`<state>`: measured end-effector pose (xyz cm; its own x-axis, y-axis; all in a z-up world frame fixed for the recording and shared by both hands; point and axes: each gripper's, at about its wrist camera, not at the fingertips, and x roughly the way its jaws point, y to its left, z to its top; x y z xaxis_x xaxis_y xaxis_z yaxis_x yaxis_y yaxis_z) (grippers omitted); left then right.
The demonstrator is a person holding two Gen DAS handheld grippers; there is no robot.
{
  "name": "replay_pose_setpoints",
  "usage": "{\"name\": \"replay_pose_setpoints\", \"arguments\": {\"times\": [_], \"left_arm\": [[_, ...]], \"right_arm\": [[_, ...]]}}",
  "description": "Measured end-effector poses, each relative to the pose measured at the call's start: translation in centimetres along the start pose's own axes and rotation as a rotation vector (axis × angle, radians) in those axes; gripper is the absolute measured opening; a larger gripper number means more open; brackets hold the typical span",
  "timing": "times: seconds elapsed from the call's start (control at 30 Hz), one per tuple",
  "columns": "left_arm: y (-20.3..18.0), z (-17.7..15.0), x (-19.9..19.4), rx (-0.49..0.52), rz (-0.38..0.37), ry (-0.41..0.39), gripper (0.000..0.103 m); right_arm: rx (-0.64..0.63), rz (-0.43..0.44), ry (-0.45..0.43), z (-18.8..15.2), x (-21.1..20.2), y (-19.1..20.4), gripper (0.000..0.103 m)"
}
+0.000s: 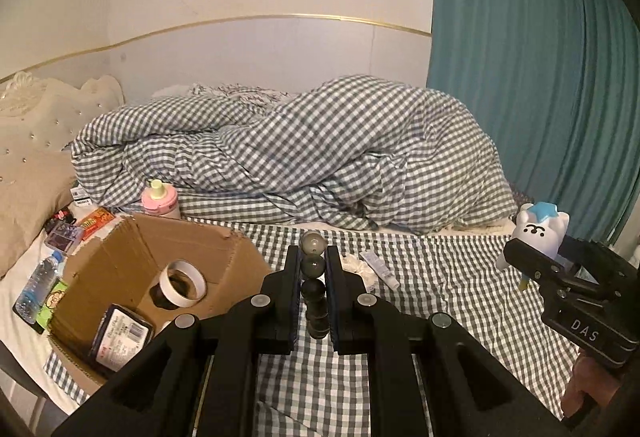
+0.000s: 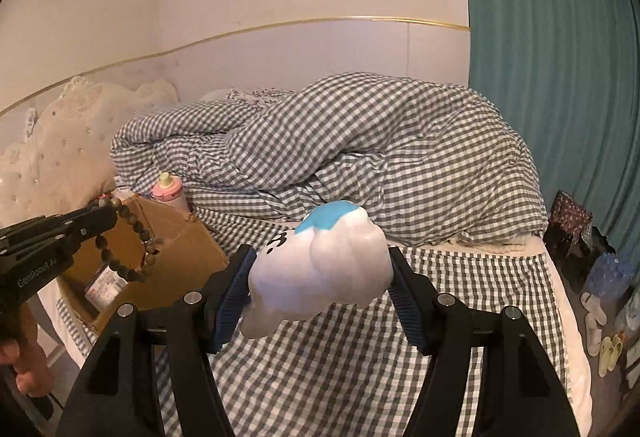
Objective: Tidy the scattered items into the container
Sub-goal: 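Carry the bead bracelet and white plush toy over the cardboard box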
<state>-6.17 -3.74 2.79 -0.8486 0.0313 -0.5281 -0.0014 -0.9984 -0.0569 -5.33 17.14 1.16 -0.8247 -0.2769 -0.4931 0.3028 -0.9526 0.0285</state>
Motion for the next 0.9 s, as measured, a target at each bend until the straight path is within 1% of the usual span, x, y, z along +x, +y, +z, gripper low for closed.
{"name": "replay_pose_setpoints", "arguments": {"times": [0.17,0.37,0.9], "left_arm": [[1.4,0.4,-1.0,-0.006,0.011,-0.013,0.011],[4.1,0.8,-1.8,-0.024,0.033,-0.025,0.011],[13.0,0.7,-3.3,-0.078,0.152,-0.027,0.011]], "right_arm": [[-0.019,0.018,-0.016,0.8,-0.4,1.8,0.065],[-0.037,0.047,-0.031,1.6,-0.3,4.4,0.065],[-0.092,0.163,-0.035,3.7,2.7,12.5,0.065]]}}
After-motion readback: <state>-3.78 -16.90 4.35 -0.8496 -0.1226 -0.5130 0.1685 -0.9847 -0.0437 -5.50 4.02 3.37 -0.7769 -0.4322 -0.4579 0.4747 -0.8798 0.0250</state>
